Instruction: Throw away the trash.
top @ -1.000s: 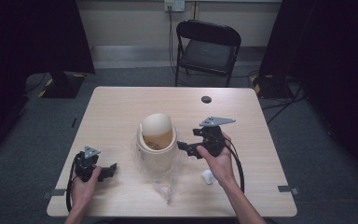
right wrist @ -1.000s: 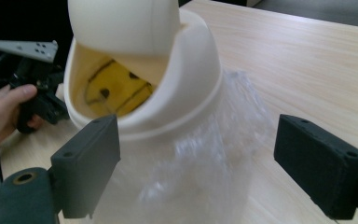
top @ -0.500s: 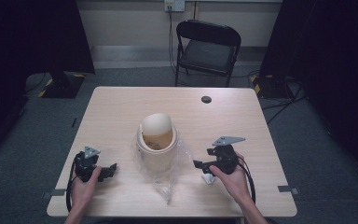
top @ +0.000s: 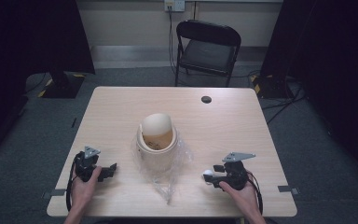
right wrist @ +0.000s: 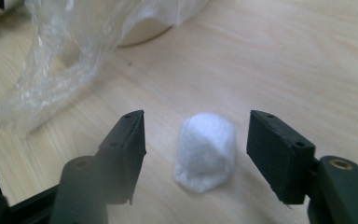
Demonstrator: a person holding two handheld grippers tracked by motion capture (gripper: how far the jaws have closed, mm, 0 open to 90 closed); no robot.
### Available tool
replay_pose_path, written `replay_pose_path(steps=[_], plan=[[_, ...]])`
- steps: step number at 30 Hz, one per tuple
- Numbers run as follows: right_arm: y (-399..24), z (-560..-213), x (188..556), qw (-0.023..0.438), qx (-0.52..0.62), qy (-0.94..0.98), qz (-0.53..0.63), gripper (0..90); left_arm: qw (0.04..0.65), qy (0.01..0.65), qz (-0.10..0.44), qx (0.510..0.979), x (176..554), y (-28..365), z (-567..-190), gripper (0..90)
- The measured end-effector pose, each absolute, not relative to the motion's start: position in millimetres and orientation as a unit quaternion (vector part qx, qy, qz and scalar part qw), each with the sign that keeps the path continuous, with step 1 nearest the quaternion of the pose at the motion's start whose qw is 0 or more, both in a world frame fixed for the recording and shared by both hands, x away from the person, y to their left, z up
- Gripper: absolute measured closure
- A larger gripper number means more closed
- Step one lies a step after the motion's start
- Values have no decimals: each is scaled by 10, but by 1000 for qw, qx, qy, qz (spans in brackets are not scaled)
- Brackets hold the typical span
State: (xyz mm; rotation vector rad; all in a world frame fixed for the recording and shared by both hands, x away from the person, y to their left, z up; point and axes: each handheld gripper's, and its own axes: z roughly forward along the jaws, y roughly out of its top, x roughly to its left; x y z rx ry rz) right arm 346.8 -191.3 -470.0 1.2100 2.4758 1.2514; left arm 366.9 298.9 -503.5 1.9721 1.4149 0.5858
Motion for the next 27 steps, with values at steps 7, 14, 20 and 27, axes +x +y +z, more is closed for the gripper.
replay_pose_path(steps=[7, 14, 20, 27], plan=[[-1839, -4828, 3430, 71, 384, 837, 384, 494, 317, 537, 223, 749, 3669, 2989, -5035, 0], [-1831, -4876, 3419, 75, 380, 842, 377, 577, 317, 537, 222, 749, 3669, 2989, -5035, 0], [-1844, -4883, 3428, 75, 386, 838, 379, 643, 316, 536, 223, 750, 3672, 2993, -5034, 0], [-1878, -4870, 3433, 76, 398, 830, 383, 676, 315, 537, 223, 750, 3673, 2992, -5033, 0]])
